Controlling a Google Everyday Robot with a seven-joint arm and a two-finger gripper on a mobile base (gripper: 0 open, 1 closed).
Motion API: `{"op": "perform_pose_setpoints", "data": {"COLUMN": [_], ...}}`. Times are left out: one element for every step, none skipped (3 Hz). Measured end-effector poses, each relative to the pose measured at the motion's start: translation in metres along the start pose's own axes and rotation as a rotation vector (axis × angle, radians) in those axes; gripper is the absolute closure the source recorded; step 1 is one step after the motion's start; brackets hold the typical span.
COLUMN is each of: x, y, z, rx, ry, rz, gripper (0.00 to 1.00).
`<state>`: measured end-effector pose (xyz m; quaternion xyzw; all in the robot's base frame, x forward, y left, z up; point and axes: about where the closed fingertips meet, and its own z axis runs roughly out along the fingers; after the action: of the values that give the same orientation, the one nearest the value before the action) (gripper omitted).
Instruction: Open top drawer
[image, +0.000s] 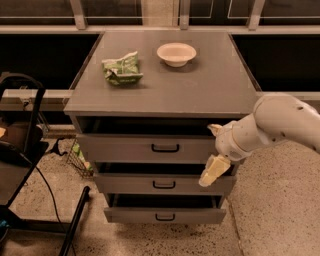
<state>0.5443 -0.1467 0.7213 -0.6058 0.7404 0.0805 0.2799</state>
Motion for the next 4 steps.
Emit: {"op": "perform_pose_setpoints", "data": {"x": [-0.001, 0.002, 0.004, 0.001], "y": [-0.004, -0.009, -0.017, -0.034], "z": [0.013, 0.028, 0.041, 0.053], "rx": [0.004, 0.008, 0.012, 0.028], "ry": [-0.009, -0.003, 0.012, 0.032], "rz": [-0.006, -0.008, -0.011, -0.024], "gripper": [0.00, 0.00, 0.00, 0.00]}}
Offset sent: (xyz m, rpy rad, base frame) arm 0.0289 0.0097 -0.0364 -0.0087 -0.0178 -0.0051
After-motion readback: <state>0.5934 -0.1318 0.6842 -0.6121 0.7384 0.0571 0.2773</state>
